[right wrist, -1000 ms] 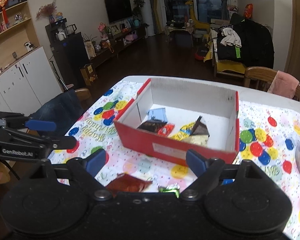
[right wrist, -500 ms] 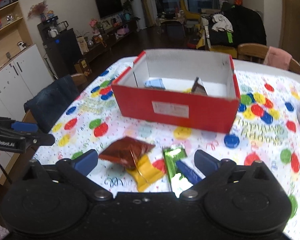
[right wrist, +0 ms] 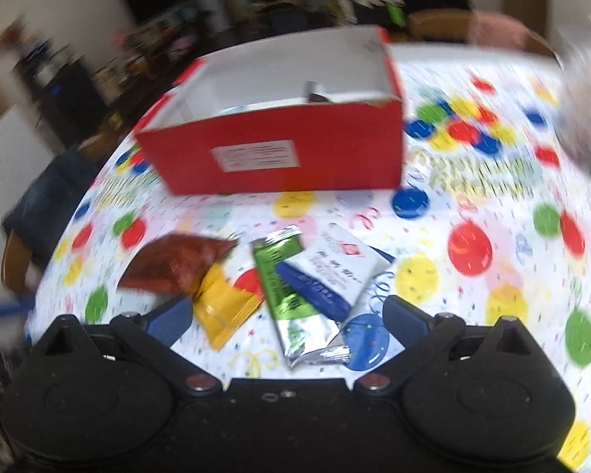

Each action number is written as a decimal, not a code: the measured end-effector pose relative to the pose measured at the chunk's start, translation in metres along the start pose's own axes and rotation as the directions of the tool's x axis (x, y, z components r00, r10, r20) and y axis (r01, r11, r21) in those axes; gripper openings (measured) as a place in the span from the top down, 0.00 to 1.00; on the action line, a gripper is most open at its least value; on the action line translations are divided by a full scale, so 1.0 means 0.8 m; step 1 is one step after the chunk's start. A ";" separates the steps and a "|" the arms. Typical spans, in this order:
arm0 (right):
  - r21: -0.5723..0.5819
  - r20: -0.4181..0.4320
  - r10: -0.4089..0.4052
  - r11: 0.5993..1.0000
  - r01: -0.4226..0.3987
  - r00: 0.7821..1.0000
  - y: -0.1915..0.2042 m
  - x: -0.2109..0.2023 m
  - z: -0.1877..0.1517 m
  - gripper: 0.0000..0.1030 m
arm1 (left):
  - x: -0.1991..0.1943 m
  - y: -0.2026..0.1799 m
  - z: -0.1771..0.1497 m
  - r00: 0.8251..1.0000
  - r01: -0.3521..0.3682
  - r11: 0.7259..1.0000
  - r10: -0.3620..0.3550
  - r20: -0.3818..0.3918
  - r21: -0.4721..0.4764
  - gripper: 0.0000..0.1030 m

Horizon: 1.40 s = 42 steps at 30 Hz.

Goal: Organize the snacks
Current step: 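Lower left tool onto blue-wrapped candy while right tool lowers onto white milk packet, then close left tool on blue candy while right tool closes on white packet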

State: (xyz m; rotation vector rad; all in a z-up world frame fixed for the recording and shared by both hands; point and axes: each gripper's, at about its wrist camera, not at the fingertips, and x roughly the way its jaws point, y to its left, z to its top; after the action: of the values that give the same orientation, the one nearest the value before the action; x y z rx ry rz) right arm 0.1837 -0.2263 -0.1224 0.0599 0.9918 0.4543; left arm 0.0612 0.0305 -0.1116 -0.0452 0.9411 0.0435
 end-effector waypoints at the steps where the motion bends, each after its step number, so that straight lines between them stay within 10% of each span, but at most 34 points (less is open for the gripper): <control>1: 0.059 -0.005 0.004 0.998 -0.003 1.000 -0.007 0.004 0.006 0.00 | 0.001 -0.001 -0.002 1.000 0.004 1.000 -0.004 -0.001 -0.011 0.21; 14: 0.440 -0.168 -0.003 0.895 0.078 0.986 -0.062 0.080 0.050 0.16 | 0.008 -0.005 -0.009 1.000 0.019 0.998 -0.020 -0.011 -0.060 0.21; 26: 0.399 -0.197 -0.048 0.908 0.125 0.979 -0.055 0.095 0.055 0.43 | 0.038 0.007 -0.017 0.994 0.044 0.993 -0.055 -0.095 -0.112 0.22; 42: 0.333 -0.162 -0.040 0.938 0.093 0.986 -0.053 0.079 0.047 0.55 | 0.058 -0.002 -0.023 0.988 0.042 0.999 -0.045 -0.146 -0.022 0.82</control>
State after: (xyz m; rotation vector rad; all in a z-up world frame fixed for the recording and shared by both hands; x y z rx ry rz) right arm 0.2581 -0.2335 -0.1628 0.3057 1.2134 0.2227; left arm 0.0737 0.0285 -0.1600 -0.0872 1.0858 0.0083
